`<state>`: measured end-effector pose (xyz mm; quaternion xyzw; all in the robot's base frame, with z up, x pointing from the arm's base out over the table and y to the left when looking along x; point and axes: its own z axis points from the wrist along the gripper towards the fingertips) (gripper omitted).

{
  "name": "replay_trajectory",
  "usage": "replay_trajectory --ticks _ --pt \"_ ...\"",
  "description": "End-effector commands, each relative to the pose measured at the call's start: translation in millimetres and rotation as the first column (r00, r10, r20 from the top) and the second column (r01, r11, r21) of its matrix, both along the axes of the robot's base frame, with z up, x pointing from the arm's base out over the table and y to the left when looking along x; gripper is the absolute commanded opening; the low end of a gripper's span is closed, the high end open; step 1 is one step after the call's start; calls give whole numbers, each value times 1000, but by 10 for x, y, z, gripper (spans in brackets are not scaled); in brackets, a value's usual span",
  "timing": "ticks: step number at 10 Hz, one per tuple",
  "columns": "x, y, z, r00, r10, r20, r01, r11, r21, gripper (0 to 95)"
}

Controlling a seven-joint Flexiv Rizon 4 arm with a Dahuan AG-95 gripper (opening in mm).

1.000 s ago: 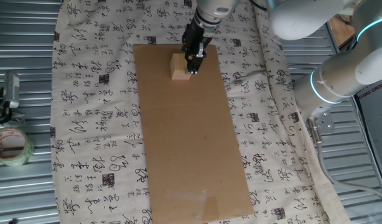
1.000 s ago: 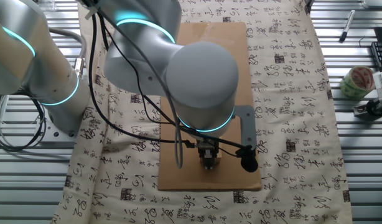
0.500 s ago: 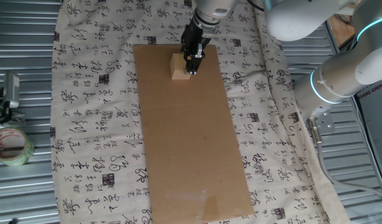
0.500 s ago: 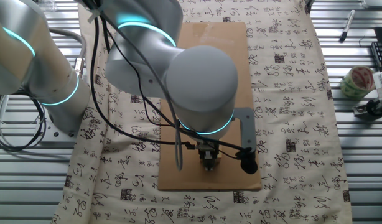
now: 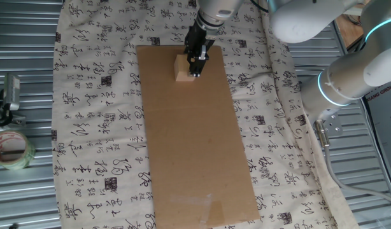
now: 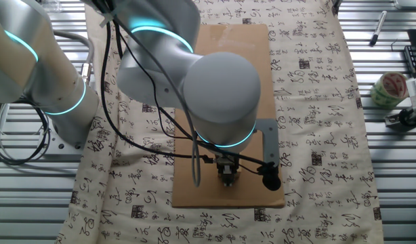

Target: Hold a small block with the gripper and sweep it from left to right on the table

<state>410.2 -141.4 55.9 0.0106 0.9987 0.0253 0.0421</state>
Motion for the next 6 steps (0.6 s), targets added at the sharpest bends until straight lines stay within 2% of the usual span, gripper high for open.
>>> replay_trajectory --ticks 1,6 --pt "4 -5 -27 1000 -1 0 1 1000 -4 760" --pt "26 -21 -105 1000 -3 1 3 1000 -9 760"
